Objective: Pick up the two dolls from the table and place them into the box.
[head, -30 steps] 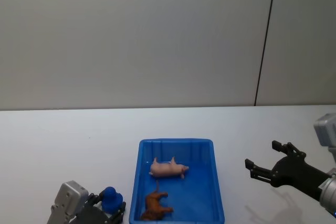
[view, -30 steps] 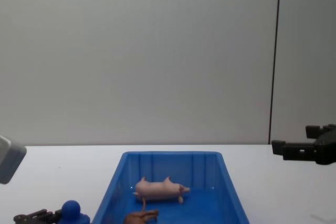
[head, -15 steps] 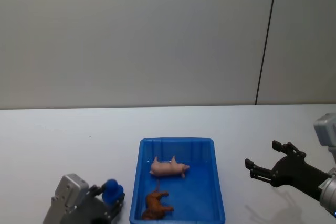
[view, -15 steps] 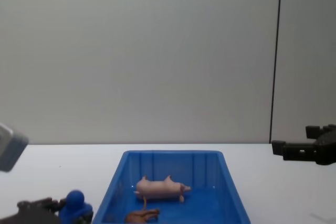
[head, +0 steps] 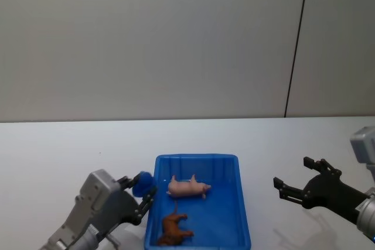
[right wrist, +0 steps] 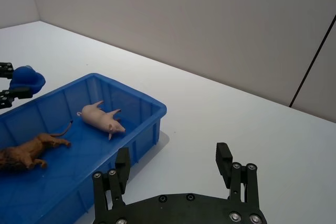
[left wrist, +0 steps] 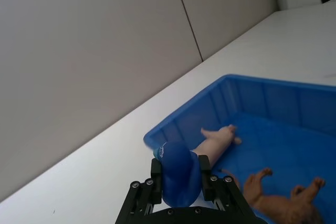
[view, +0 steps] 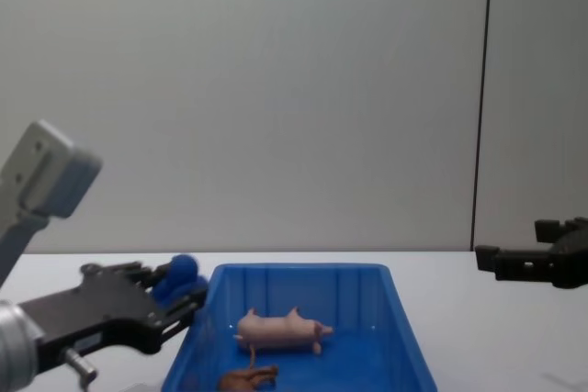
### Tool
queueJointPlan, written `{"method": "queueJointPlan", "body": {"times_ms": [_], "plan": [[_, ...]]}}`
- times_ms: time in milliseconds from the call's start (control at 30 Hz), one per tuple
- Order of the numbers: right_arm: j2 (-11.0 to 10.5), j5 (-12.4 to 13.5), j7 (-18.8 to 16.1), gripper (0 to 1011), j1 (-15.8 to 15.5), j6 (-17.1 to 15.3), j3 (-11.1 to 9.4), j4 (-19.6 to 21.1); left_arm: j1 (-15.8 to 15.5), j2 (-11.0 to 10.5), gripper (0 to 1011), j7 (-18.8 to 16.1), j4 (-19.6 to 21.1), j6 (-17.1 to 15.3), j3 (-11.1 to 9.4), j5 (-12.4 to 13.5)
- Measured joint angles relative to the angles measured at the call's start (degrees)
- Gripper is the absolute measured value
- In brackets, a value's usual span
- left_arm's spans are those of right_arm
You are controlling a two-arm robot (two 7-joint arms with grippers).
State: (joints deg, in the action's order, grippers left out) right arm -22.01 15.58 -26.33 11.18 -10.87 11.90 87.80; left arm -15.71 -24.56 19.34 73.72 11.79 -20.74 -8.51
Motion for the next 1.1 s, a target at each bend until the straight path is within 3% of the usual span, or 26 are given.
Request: {"method": "queueJointPlan", "body": {"times_ms": [333,433,567,733,767,1000,1100], "plan": [[0.0,0.0,0.0,1001,0.0,0.0,0.0,0.0,-1.5,2.1,352,0.9,2.3,-0.1,-1.4,2.5],[0.0,0.0,0.0,1001,0.0,0.0,0.0,0.0,-1.9,2.7,426,1.3,2.7,-0.1,-1.9,3.1],[0.0,0.0,0.0,1001,0.0,0.0,0.0,0.0,-2.5,3.9,616,2.0,3.1,0.1,-2.8,3.5],[0.0,0.0,0.0,1001,0.0,0.0,0.0,0.0,-2.8,4.7,707,2.6,3.1,0.4,-3.4,3.5],[0.0,0.0,0.0,1001,0.0,0.0,0.0,0.0,-2.9,5.1,775,2.9,3.2,0.6,-3.7,3.3],[0.0,0.0,0.0,1001,0.0,0.0,0.0,0.0,-3.0,6.1,980,3.6,3.7,1.7,-4.4,1.9],[0.0,0.0,0.0,1001,0.0,0.0,0.0,0.0,-2.9,6.2,1002,3.7,4.1,2.0,-4.6,1.5]]}}
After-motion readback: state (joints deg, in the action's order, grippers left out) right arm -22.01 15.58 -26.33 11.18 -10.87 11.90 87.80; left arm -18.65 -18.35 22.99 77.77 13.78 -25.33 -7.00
